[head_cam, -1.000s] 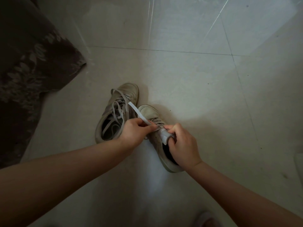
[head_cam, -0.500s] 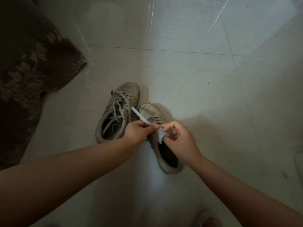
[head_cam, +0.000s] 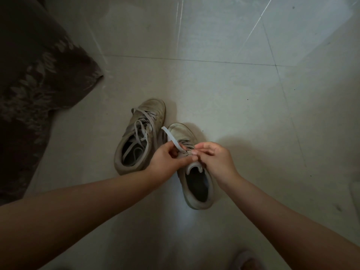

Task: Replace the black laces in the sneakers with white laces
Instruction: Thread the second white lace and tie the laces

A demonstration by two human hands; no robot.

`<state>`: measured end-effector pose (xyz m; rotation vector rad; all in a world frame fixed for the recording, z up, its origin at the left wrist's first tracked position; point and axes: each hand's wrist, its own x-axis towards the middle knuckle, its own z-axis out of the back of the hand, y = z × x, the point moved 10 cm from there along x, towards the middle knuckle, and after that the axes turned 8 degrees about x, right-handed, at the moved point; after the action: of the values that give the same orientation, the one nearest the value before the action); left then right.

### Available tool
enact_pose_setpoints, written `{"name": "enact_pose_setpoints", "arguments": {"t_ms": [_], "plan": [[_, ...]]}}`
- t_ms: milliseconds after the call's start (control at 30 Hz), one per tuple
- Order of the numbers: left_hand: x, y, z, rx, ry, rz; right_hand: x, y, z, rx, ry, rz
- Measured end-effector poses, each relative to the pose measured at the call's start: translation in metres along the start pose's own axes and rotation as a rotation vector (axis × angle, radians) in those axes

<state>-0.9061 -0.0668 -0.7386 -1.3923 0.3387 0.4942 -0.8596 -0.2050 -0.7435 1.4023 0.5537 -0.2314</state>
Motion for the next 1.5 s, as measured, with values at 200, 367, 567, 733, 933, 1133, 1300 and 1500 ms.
{"name": "enact_pose_setpoints", "arguments": {"t_ms": [200, 367, 567, 733, 933, 1133, 1300, 1500], "plan": [[0.009, 0.002, 0.008, 0.302, -0.088, -0.109, 0.012, 0.018, 0.037, 0.09, -0.087, 0.005], [0.007, 0.0, 0.011, 0.381, -0.149, -0.165, 0.022, 0.036, 0.068, 0.852, -0.011, -0.141], [0.001, -0.007, 0.023, 0.544, -0.318, -0.222, 0.013, 0.025, 0.033, -0.48, 0.124, 0.111], [0.007, 0.017, 0.019, 0.517, -0.244, -0.015, 0.001, 0.029, -0.001, -1.057, 0.294, 0.29], [0.012, 0.017, 0.02, 0.582, -0.215, 0.001, 0.029, 0.036, 0.07, -0.185, -0.079, 0.125], [0.016, 0.015, 0.018, 0.645, -0.193, -0.01, 0.02, 0.003, 0.059, 0.853, -0.046, -0.29], [0.021, 0.001, 0.017, 0.827, -0.151, -0.061, 0.02, 0.004, 0.05, -0.232, 0.009, -0.106], [0.022, -0.027, 0.025, 1.04, -0.263, -0.176, 0.01, 0.024, 0.006, -0.931, 0.302, 0.241]]}}
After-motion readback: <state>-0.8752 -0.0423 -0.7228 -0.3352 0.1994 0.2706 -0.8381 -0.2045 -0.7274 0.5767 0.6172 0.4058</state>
